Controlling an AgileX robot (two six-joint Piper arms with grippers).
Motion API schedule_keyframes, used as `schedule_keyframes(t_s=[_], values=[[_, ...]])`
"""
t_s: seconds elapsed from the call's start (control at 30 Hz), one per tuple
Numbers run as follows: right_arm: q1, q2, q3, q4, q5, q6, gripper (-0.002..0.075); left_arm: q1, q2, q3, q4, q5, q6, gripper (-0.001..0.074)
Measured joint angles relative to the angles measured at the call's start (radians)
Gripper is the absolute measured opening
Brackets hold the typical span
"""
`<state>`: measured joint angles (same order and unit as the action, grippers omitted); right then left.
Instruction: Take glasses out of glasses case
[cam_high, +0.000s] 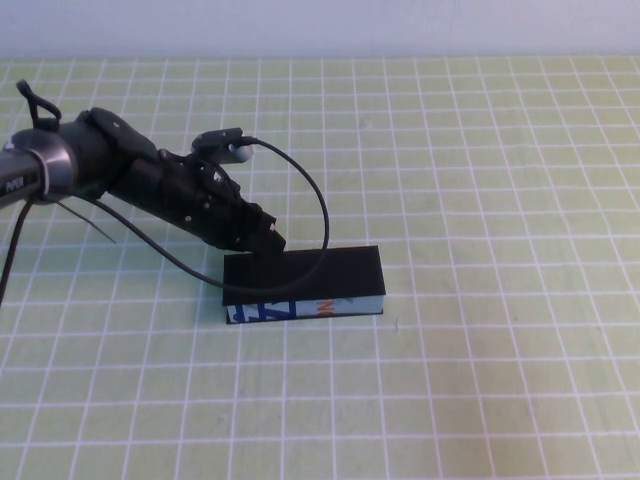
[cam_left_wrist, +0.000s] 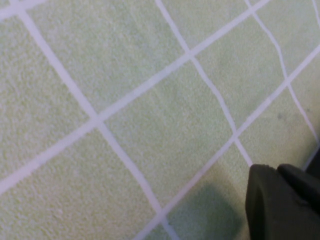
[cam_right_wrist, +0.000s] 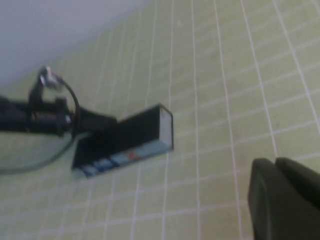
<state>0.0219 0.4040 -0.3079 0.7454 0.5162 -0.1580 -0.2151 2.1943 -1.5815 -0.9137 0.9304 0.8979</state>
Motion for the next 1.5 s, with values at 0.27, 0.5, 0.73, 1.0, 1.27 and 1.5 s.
schedule_keyframes(t_s=[0.27, 0.5, 0.73, 1.0, 1.27, 1.5], values=[[0.002, 0.470, -0.291, -0.057, 0.224, -0.255, -0.0018, 0.000, 0.000, 0.000, 0.000, 0.006, -0.005, -0.0004], [0.188, 0.721, -0.503, -0.052, 0.186, -0.326, -0.0018, 0.000, 0.000, 0.000, 0.000, 0.022, -0.007, -0.0004], [0.523, 0.973, -0.695, -0.204, 0.077, -0.389, -0.0018, 0.000, 0.000, 0.000, 0.000, 0.026, -0.007, -0.0004], [0.743, 1.222, -0.845, -0.534, 0.019, -0.537, 0.0030, 0.000, 0.000, 0.000, 0.000, 0.026, -0.007, -0.0004], [0.755, 1.347, -0.895, -0.652, -0.095, -0.635, 0.0246, 0.000, 0.000, 0.000, 0.000, 0.026, -0.007, -0.0004], [0.755, 1.422, -0.897, -0.696, -0.228, -0.663, 0.0289, 0.000, 0.000, 0.000, 0.000, 0.026, -0.008, -0.0004]])
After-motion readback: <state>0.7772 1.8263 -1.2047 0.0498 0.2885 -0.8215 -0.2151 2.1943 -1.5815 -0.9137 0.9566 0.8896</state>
